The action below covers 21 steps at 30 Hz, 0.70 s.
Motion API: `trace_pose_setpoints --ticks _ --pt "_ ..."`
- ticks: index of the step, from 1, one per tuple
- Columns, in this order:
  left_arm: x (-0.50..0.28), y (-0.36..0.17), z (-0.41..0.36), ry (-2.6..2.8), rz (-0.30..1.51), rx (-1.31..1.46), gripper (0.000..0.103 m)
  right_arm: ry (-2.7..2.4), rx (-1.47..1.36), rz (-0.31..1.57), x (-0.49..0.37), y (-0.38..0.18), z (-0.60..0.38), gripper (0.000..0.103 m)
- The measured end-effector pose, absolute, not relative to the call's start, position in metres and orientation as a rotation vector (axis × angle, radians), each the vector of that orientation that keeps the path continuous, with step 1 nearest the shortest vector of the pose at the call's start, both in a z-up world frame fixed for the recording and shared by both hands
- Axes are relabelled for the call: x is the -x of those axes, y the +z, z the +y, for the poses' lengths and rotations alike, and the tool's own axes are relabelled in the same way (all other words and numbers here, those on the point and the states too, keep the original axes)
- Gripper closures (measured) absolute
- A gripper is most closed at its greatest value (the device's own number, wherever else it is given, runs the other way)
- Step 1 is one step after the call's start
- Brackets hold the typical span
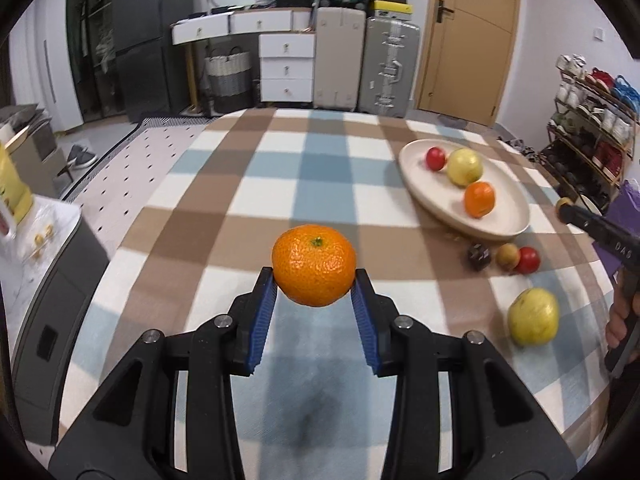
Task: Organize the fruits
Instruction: 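Carry the mandarin in the left gripper while the right gripper carries the pear over the plate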
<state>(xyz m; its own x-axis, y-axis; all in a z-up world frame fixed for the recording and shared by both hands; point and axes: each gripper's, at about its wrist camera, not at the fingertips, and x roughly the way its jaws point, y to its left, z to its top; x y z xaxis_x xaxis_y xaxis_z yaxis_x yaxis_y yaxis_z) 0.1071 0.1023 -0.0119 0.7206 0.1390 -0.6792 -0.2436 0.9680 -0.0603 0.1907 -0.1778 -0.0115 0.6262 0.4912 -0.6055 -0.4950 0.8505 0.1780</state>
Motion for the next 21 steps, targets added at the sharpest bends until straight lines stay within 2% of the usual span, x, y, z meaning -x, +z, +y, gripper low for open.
trace_pose_setpoints --ticks 9,21 --pt "-0.161 0.007 0.054 0.085 0.694 0.115 0.068 0.581 0.009 0.707 -0.198 -0.012 -0.17 0.075" --pt "-0.213 0.009 0.025 0.016 0.678 0.094 0.068 0.6 0.021 0.718 -0.209 -0.01 -0.153 0.075"
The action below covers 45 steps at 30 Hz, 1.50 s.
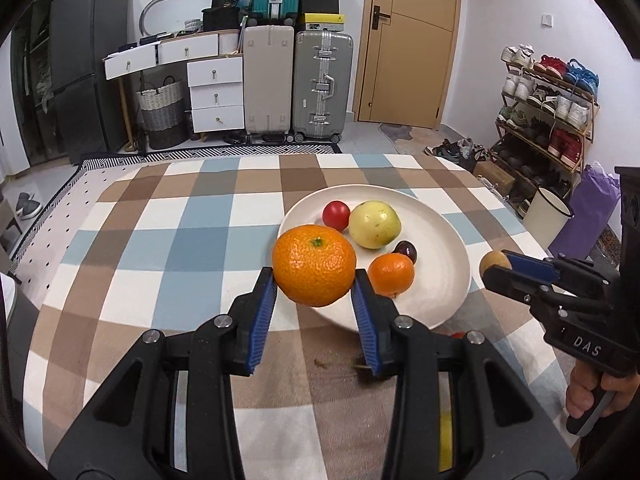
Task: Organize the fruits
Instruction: 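Carry the mandarin in the left gripper while the right gripper carries the pear over the plate, then open both grippers to drop the mandarin and pear onto the plate, then withdraw both grippers from the plate toward the remaining fruits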
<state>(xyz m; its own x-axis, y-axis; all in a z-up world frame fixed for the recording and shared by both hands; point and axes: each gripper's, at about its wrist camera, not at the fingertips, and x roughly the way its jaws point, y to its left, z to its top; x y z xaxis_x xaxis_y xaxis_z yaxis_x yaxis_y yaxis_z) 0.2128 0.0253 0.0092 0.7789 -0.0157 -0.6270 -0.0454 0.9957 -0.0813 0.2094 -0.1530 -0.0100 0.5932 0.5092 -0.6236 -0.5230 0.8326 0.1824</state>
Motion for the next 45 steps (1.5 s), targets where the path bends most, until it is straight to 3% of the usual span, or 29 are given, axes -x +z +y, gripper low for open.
trace_pose_setpoints --ticks 11,14,18,20,22,27,33,38,45 --pt "-0.238 -0.009 0.013 -0.019 0.697 0.077 0.067 0.573 0.025 0.746 -0.223 -0.027 -0.135 0.074" --pt "-0.241 -0.014 0.011 -0.021 0.715 0.07 0.067 0.552 0.004 0.74 -0.226 -0.029 -0.136 0.051" --pt "-0.24 -0.014 0.009 -0.018 0.712 0.058 0.067 0.546 0.024 0.711 -0.22 -0.024 -0.14 0.048" --pt "-0.238 -0.013 0.009 -0.017 0.707 0.055 0.064 0.541 0.018 0.705 -0.218 -0.022 -0.144 0.042" --pt "-0.236 -0.012 0.01 -0.012 0.704 0.058 0.045 0.539 0.015 0.695 -0.215 -0.02 -0.147 0.036" --pt "-0.227 -0.006 0.012 -0.004 0.676 0.062 0.02 0.525 0.024 0.672 -0.209 -0.013 -0.153 0.016" --pt "-0.22 -0.002 0.021 0.011 0.684 0.102 0.016 0.496 0.032 0.677 -0.206 -0.013 -0.157 0.003" --pt "-0.208 0.004 0.025 0.026 0.653 0.11 0.002 0.482 0.043 0.683 -0.205 -0.013 -0.159 0.001" --pt "-0.196 0.008 0.024 0.033 0.642 0.1 0.001 0.478 0.031 0.68 -0.202 -0.012 -0.166 0.001"
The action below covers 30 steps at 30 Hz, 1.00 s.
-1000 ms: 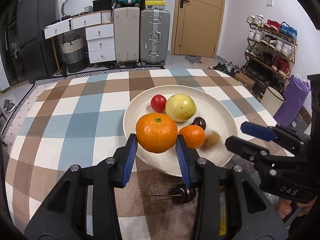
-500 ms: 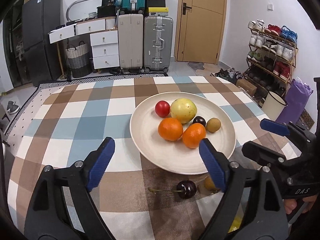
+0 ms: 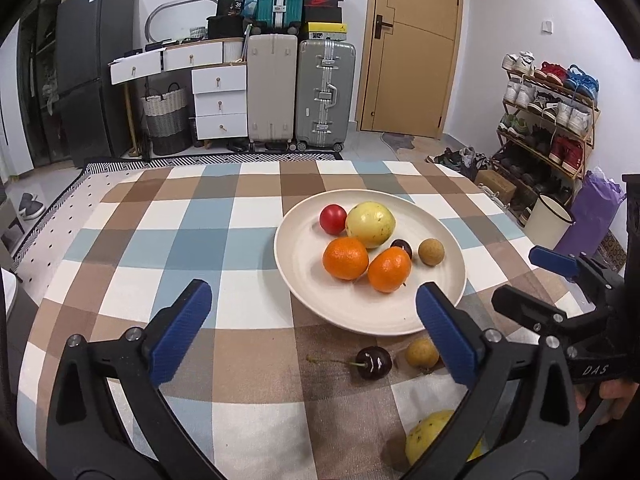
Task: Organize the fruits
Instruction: 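Withdraw both grippers from the plate toward the remaining fruits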
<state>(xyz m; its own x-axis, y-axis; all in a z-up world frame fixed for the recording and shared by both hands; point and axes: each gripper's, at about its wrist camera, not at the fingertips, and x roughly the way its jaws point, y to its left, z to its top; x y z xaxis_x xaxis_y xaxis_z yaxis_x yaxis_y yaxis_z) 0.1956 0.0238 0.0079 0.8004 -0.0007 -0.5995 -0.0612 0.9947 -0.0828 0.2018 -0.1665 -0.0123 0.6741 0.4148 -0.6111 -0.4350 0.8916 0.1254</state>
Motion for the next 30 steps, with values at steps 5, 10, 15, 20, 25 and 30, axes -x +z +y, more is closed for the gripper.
trace_pose_setpoints --ticks 5,10,15,20,25,30 --pt "-0.185 0.006 0.024 0.026 0.644 0.097 0.001 0.467 0.029 0.694 -0.2 -0.014 -0.175 0.001" --pt "-0.174 0.001 0.026 0.01 0.657 0.096 0.001 0.466 0.014 0.709 -0.197 -0.014 -0.188 0.001" --pt "-0.171 -0.005 0.025 -0.013 0.689 0.079 0.001 0.487 0.05 0.77 -0.197 -0.022 -0.186 0.001" --pt "-0.169 -0.006 0.02 -0.053 0.703 0.073 0.001 0.537 0.071 0.814 -0.195 -0.031 -0.176 0.001" --pt "-0.162 -0.015 0.015 -0.052 0.724 0.049 0.001 0.557 0.095 0.841 -0.195 -0.039 -0.167 0.002" --pt "-0.168 -0.021 0.017 -0.038 0.743 0.062 0.001 0.594 0.145 0.866 -0.192 -0.048 -0.153 0.014"
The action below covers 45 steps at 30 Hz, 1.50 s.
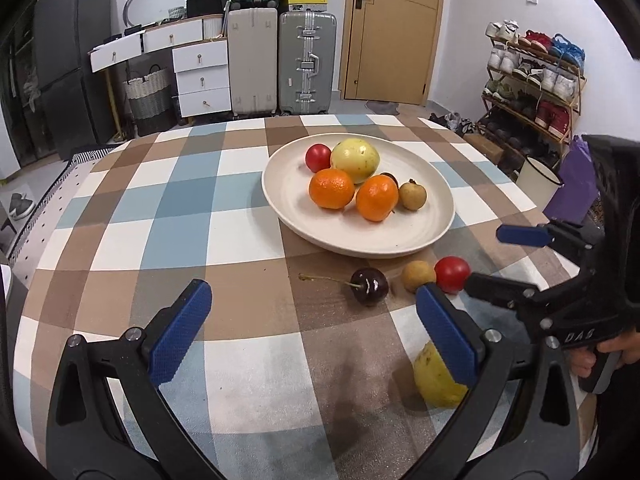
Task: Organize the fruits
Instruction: 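Withdraw both grippers from the plate toward the remaining fruits, then grasp the red tomato with the right gripper while the left gripper grasps the dark cherry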
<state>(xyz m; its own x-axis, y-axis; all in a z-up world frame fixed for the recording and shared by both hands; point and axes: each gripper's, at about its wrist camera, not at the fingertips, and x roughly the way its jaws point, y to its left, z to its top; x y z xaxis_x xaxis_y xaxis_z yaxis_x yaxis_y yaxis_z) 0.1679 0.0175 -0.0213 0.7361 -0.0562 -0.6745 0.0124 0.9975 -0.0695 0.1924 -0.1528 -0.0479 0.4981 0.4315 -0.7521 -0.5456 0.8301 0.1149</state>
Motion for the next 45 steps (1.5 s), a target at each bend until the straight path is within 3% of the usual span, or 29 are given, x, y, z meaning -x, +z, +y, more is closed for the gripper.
trace_pose_setpoints --ticks 10,24,41,45 --pt "-0.18 -0.033 0.019 -0.031 0.787 0.069 0.001 0.642 0.203 0.904 -0.191 -0.057 -0.132 0.03" --pt "-0.189 -0.041 0.018 -0.048 0.822 0.089 0.002 0.694 0.222 0.913 -0.19 -0.059 -0.126 0.072" --pt "-0.213 -0.045 0.01 -0.052 0.843 0.069 0.008 0.654 0.164 0.822 -0.187 -0.04 -0.143 0.073" --pt "-0.219 -0.048 0.005 -0.083 0.861 0.053 0.018 0.64 0.134 0.801 -0.187 -0.035 -0.149 0.073"
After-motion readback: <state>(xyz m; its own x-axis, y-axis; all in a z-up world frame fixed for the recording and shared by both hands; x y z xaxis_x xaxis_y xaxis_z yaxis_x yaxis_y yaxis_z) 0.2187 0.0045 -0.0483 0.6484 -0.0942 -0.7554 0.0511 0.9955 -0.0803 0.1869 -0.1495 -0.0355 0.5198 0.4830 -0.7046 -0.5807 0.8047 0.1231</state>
